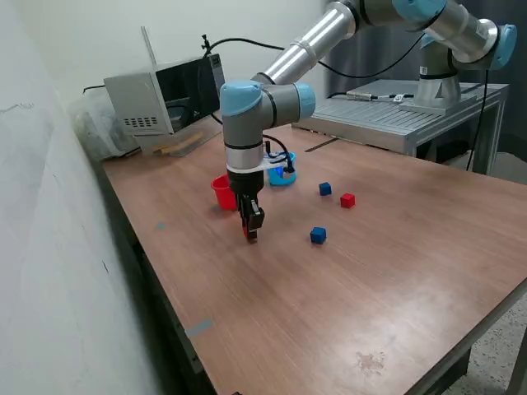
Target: Place red objects in the red bin, and blue objects in the blue bin.
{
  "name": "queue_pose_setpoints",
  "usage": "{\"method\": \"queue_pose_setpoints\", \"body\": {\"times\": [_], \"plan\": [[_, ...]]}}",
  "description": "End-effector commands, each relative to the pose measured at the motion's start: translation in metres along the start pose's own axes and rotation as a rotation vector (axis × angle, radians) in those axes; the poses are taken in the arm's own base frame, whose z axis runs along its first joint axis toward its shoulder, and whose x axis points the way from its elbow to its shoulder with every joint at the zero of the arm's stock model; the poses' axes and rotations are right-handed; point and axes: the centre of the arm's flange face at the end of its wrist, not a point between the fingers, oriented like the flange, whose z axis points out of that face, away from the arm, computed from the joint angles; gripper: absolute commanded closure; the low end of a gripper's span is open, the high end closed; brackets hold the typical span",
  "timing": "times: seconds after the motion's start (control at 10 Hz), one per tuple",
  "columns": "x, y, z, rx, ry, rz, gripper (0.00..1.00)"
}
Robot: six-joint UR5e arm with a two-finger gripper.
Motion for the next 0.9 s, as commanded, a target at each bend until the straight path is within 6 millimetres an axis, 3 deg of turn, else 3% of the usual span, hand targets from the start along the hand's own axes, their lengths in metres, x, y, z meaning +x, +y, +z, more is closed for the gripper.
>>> {"method": "queue_pose_setpoints", "body": {"times": [0.0, 0.1, 0.2, 0.3, 0.5, 0.8], "plan": [[-0.03, 0.003, -0.114, -0.1, 0.017, 0.027, 1.0], [-0.051, 0.004, -0.125, -0.101, 0.012, 0.048, 1.0], [-0.069, 0.004, -0.119, -0.08, 0.003, 0.063, 1.0], [-0.098, 0.002, -0.125, -0.071, -0.005, 0.077, 1.0], [-0.147, 0.004, -0.113, -0.043, -0.018, 0.132, 1.0], [-0.182, 0.004, -0.101, -0.017, -0.027, 0.173, 1.0]]}}
